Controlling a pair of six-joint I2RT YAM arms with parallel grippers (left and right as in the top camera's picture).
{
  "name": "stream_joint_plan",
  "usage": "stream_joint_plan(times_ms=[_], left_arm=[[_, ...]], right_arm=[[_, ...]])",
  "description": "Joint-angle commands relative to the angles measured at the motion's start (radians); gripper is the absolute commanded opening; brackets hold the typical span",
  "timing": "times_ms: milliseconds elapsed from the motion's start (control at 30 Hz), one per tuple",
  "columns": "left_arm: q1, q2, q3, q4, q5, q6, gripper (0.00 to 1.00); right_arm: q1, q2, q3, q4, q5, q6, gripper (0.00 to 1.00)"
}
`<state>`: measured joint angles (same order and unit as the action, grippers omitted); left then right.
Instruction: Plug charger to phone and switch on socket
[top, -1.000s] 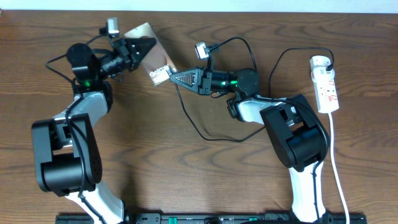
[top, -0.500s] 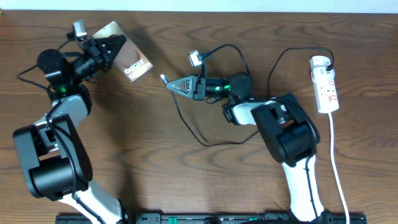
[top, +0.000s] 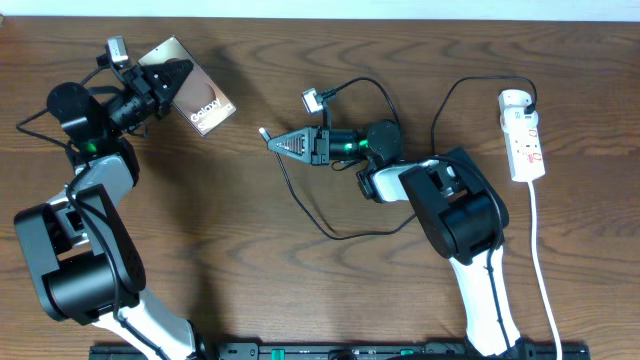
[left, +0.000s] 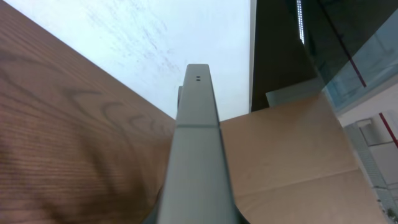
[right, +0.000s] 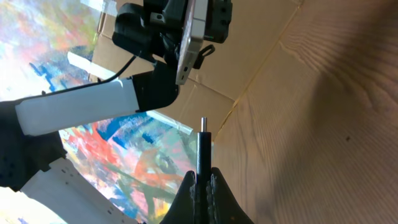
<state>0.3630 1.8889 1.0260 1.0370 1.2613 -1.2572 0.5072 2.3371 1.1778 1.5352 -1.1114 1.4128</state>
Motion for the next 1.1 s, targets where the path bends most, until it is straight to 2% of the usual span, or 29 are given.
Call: stream_joint_plan(times_ms=[0,333,567,1067], left_arm=[[0.000,-0.009,0.009,0.013,0.041,-0.005,0.07],[-0.020,-0.009,0.009,0.013,0.046,-0.021,0.07],[-0.072,-0.009,0.009,0.013,0.033,-0.020,0.07],[-0.069,-0.009,0.009,0.013,-0.002,-0.046,0.07]], right_arm=[[0.010,0.001,0.014,0.040,-0.025,-0.015,0.01],[0.052,0.001,0.071,0.040,0.021,0.092,0.01],[0.097,0.001,0.132,0.040,0.021,0.101,0.01],[0.092,0.001,0.132,0.040,0.006,0.098,0.01]])
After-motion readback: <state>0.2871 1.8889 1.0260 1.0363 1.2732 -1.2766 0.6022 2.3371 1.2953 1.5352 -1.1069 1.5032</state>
